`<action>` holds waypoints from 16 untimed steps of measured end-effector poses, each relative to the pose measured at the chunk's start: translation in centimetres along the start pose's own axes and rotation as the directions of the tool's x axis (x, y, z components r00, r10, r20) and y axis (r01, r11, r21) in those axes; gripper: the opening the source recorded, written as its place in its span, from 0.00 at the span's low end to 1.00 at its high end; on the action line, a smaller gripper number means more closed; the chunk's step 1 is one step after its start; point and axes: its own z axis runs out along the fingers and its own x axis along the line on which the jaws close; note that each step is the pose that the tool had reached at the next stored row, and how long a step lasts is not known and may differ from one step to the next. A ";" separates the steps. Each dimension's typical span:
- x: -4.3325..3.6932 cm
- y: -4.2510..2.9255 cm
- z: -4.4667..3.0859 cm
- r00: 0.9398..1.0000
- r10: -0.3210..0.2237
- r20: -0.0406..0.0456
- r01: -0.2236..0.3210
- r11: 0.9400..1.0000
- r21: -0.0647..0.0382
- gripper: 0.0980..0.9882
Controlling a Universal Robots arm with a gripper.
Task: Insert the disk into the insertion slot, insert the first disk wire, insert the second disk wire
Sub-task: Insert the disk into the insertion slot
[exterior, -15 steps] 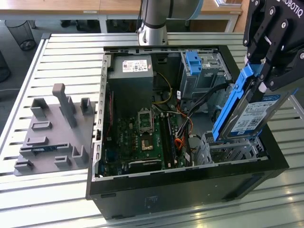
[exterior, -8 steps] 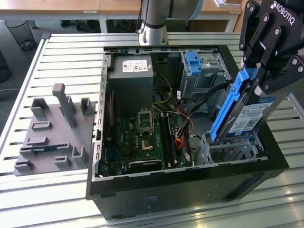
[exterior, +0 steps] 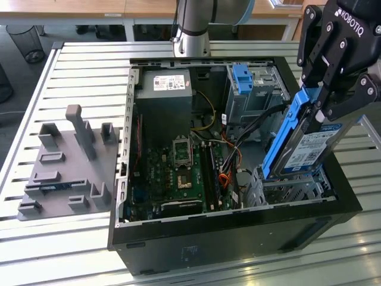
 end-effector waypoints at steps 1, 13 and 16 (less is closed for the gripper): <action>-0.02 0.02 0.04 1.000 0.000 0.000 0.000 1.000 0.000 0.30; -0.42 0.10 0.62 1.000 0.000 0.000 0.000 1.000 0.000 0.30; -0.48 0.13 0.80 1.000 0.000 0.000 0.000 1.000 0.000 0.30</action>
